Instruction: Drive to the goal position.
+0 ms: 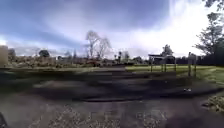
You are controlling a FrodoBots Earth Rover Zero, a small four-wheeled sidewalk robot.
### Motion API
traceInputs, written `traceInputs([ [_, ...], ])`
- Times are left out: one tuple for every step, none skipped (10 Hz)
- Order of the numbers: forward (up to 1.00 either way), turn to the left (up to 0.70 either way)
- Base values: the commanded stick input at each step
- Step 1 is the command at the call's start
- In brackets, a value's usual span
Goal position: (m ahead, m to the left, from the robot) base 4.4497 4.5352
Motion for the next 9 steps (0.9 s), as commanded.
traceInputs([
  [0.85,0.0],
  [0.85,0.0],
  [0.85,0.0],
  [0.85,0.0],
  [0.85,0.0],
  [0.85,0.0],
  [0.85,-0.3],
  [0.85,-0.32],
  [0.85,-0.34],
])
